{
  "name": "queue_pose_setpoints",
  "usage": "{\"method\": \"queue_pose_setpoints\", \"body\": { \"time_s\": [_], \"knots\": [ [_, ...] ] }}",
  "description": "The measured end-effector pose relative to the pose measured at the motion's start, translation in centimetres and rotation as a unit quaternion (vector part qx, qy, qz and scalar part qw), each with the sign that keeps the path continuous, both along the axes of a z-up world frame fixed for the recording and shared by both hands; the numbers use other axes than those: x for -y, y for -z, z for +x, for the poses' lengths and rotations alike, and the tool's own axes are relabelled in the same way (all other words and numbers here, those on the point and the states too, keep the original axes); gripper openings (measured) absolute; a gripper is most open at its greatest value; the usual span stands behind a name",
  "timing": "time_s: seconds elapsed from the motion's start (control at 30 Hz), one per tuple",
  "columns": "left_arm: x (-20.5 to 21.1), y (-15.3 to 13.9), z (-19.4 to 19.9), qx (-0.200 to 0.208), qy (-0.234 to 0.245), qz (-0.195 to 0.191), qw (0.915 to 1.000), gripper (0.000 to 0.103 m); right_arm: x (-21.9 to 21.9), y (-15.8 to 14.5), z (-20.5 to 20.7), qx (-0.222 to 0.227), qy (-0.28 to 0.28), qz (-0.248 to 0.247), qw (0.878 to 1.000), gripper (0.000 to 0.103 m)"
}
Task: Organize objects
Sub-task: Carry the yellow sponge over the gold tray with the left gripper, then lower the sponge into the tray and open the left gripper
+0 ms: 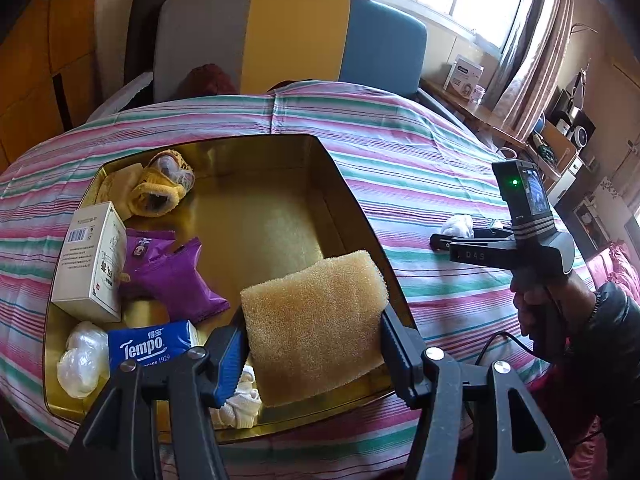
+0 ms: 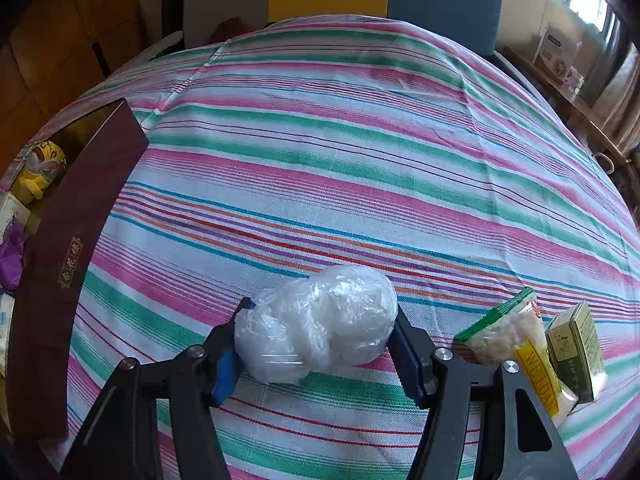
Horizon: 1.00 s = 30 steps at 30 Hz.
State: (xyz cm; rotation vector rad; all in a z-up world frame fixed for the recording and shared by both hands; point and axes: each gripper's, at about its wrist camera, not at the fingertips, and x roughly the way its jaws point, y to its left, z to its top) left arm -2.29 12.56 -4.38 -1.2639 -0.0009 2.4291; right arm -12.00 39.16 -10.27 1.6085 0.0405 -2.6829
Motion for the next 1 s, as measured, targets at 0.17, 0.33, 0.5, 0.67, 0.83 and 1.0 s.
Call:
{"method": "queue_pose_setpoints", "body": {
  "time_s": [0.17, 0.33, 0.5, 0.67, 0.83, 1.0],
  "knots": [
    [1.5, -0.5, -0.6, 0.002, -0.008, 0.02, 0.9998, 0.06, 0.0, 0.0, 0.0, -0.001, -0.003, 0.005, 1.0, 0.064],
    [5.7, -1.2, -2.3, 0.002, -0.062, 0.035, 0.9974, 0.06, 0.0, -0.1, 0.3, -0.001, -0.006, 0.01, 1.0, 0.064],
    [9.6, -1.2, -4.9, 0.033, -0.106, 0.078, 0.9908, 0.06, 0.0, -0.2, 0.4, 0.001, -0.007, 0.013, 1.0, 0.064],
    [8.2, -1.3, -7.7, 0.042, -0.088, 0.09, 0.9911, 0.06, 0.0, -0.2, 0.4, 0.001, -0.007, 0.014, 1.0, 0.064],
    [5.3, -0.3, -11.1, 0.043, -0.064, 0.052, 0.9956, 0.06, 0.2, -0.2, 0.5, 0.002, -0.006, 0.013, 1.0, 0.064],
    [2.7, 1.3, -15.0, 0.05, -0.053, 0.018, 0.9972, 0.06, 0.2, -0.2, 0.5, 0.002, -0.006, 0.012, 1.0, 0.064]
  ]
}}
